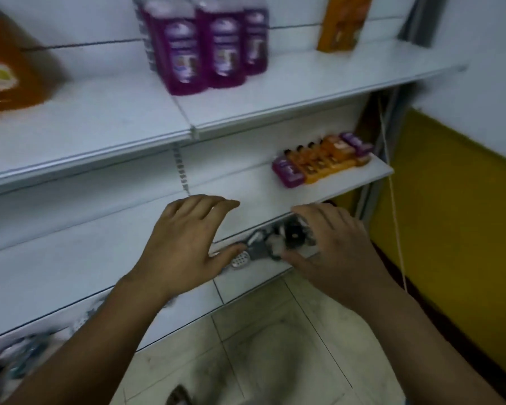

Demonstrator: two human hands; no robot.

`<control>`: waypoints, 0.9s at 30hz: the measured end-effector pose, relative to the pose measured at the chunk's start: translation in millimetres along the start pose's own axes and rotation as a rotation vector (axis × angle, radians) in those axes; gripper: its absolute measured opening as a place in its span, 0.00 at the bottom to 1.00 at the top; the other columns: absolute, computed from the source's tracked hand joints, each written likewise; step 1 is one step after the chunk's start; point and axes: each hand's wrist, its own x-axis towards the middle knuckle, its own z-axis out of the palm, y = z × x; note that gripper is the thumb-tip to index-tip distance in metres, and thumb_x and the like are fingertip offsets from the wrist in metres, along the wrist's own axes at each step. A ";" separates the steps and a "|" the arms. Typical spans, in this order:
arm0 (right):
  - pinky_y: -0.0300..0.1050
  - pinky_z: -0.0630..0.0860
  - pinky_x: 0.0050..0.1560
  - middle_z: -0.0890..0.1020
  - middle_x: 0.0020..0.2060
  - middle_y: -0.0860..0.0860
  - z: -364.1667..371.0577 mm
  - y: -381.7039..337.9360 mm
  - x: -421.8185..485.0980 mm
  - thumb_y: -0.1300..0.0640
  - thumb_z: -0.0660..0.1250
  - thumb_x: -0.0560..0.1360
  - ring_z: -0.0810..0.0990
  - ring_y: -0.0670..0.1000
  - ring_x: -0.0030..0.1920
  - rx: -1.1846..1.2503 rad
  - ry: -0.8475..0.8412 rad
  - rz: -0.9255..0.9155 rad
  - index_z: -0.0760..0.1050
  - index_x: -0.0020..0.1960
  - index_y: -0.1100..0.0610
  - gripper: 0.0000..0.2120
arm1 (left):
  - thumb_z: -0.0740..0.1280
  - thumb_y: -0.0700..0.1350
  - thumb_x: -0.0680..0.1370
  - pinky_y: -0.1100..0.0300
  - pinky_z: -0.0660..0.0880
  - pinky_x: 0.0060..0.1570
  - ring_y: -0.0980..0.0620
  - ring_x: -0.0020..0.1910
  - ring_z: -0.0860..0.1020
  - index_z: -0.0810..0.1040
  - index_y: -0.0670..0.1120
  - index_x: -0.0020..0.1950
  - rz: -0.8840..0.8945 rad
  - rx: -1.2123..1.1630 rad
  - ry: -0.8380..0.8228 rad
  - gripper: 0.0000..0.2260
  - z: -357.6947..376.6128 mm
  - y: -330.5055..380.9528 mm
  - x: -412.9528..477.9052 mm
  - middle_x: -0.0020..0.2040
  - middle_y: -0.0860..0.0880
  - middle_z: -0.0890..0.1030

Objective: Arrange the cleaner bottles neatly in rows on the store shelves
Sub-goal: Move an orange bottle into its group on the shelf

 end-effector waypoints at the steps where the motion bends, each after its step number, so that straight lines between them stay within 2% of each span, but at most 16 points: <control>1: 0.52 0.69 0.66 0.74 0.68 0.48 -1.8 19.5 -6.6 0.32 0.66 0.77 0.72 0.53 0.67 -0.038 -0.015 0.019 0.66 0.75 0.47 0.33 | 0.64 0.68 0.79 0.49 0.68 0.69 0.49 0.70 0.73 0.69 0.55 0.78 0.011 -0.011 -0.028 0.31 12.8 16.7 11.3 0.71 0.53 0.77; 5: 0.57 0.70 0.68 0.74 0.70 0.50 -5.6 88.4 -26.8 0.29 0.61 0.76 0.72 0.56 0.69 -0.093 -0.080 0.149 0.67 0.76 0.47 0.35 | 0.63 0.69 0.78 0.49 0.69 0.68 0.50 0.70 0.74 0.69 0.57 0.77 0.076 -0.041 -0.138 0.31 55.8 74.2 58.6 0.71 0.55 0.77; 7: 0.57 0.69 0.68 0.73 0.71 0.49 -7.8 118.5 -31.0 0.28 0.57 0.75 0.71 0.56 0.70 -0.082 -0.094 0.200 0.67 0.76 0.47 0.36 | 0.61 0.70 0.77 0.49 0.68 0.68 0.51 0.70 0.74 0.69 0.57 0.77 0.096 -0.061 -0.182 0.31 74.0 93.5 81.9 0.71 0.55 0.77; 10: 0.56 0.68 0.69 0.72 0.72 0.48 -7.0 162.0 -27.4 0.29 0.59 0.75 0.70 0.55 0.71 -0.091 -0.129 0.254 0.63 0.78 0.46 0.36 | 0.55 0.72 0.75 0.48 0.68 0.70 0.50 0.70 0.74 0.70 0.57 0.77 0.096 -0.090 -0.231 0.35 100.5 111.4 118.5 0.71 0.55 0.77; 13: 0.55 0.69 0.69 0.71 0.71 0.47 0.3 207.0 -10.7 0.26 0.54 0.74 0.71 0.54 0.70 -0.103 -0.150 0.294 0.61 0.78 0.44 0.38 | 0.56 0.72 0.74 0.47 0.70 0.68 0.50 0.69 0.76 0.71 0.57 0.75 0.092 -0.130 -0.246 0.34 131.5 118.8 158.4 0.70 0.55 0.78; 16: 0.53 0.69 0.68 0.70 0.71 0.47 9.9 248.9 18.7 0.30 0.62 0.77 0.70 0.53 0.70 -0.109 -0.156 0.303 0.61 0.79 0.44 0.36 | 0.58 0.71 0.74 0.49 0.71 0.66 0.51 0.67 0.77 0.72 0.57 0.73 0.067 -0.196 -0.255 0.32 167.6 116.0 203.3 0.69 0.55 0.79; 22: 0.53 0.68 0.66 0.72 0.70 0.48 17.4 310.0 92.7 0.34 0.67 0.77 0.70 0.54 0.70 -0.058 -0.166 0.340 0.63 0.78 0.45 0.34 | 0.72 0.64 0.77 0.47 0.74 0.66 0.49 0.68 0.77 0.72 0.54 0.75 0.012 -0.290 -0.291 0.30 223.5 104.0 293.6 0.72 0.52 0.78; 27: 0.54 0.70 0.66 0.72 0.69 0.48 28.7 356.7 137.5 0.35 0.68 0.77 0.71 0.54 0.69 -0.032 -0.186 0.348 0.65 0.76 0.44 0.32 | 0.71 0.65 0.77 0.47 0.78 0.61 0.48 0.65 0.79 0.74 0.53 0.73 0.030 -0.275 -0.303 0.28 251.6 101.4 352.2 0.69 0.52 0.80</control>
